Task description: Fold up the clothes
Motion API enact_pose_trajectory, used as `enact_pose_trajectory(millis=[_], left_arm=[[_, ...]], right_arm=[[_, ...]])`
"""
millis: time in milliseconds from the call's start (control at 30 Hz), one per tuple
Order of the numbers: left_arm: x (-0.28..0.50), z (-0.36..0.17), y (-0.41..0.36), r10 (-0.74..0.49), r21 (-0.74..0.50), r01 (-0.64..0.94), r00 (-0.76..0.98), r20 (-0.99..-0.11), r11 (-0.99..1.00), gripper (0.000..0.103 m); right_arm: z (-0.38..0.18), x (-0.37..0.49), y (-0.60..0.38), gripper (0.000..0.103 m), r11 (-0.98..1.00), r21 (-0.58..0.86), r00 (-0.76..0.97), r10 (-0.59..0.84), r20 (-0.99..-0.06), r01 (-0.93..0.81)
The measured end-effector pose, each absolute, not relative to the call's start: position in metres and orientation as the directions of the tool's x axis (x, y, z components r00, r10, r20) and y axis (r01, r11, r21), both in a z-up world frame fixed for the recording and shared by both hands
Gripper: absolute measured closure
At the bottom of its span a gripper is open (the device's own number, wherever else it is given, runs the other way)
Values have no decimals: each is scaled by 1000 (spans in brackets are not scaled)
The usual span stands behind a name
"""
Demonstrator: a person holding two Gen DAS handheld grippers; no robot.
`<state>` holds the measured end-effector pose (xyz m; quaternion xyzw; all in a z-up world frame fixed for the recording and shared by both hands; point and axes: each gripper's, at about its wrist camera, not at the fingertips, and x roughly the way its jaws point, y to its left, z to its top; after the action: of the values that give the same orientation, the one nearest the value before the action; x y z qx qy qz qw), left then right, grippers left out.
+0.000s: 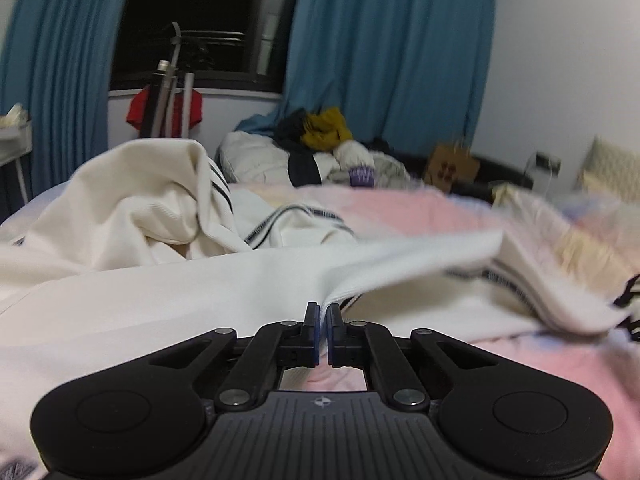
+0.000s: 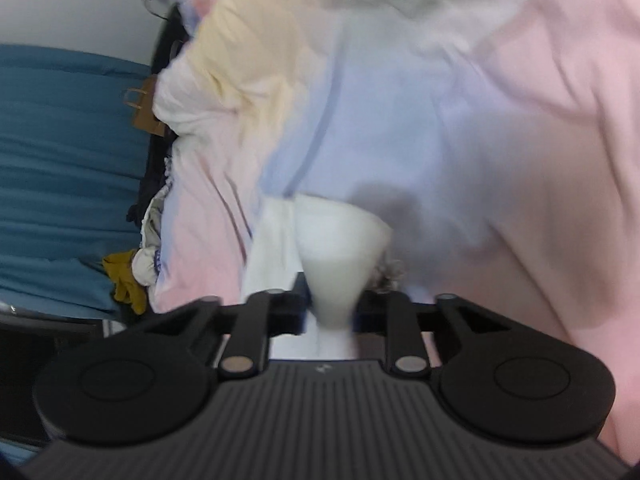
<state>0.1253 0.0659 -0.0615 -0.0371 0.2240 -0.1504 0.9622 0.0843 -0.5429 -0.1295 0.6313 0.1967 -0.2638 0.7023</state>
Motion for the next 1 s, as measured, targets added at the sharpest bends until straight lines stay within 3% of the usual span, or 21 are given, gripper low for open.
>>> enact_pose_trajectory(millis=[100,300,400,533,600,700,733,800,867,1000], left_arm=[[95,-48,71,-319,-151,281,857,-405,948,100],[50,-41,66,-371,-142,345,816,-443,928,100],[40,-52,61,-373,-145,348,788,-490,926,99],[39,-65,59,-370,-172,332,748,-551,928,97],[41,-67,63,-368,-210,303,739,-564,930,96],[41,-66,78,-389,-330,229,712,-585,916,84],[41,-64,85,-401,-374,204,702,-588,905,75],[36,-61,101,-414,-449,144,694,-589,882,72],[28,-58,123,-417,-529,62,694,-587,847,57],[13,-63,176,-393,-684,-149,723,-569,714,41]], right_arm=[[-120,89,-555,92,178,816,834,-162,-527,550],[-71,77,-558,94,407,905,986,-152,-70,127],[-65,69,-558,94,460,855,959,-249,-133,238],[-111,73,-580,94,291,738,791,-295,-535,608],[-139,74,-589,94,217,684,717,-245,-653,697],[-152,69,-594,94,193,675,702,-230,-675,712],[-148,69,-591,94,215,666,700,-240,-673,714],[-140,68,-584,94,257,647,696,-260,-669,718],[-134,69,-578,94,293,632,696,-280,-661,718],[-128,66,-576,94,309,638,709,-289,-644,705]])
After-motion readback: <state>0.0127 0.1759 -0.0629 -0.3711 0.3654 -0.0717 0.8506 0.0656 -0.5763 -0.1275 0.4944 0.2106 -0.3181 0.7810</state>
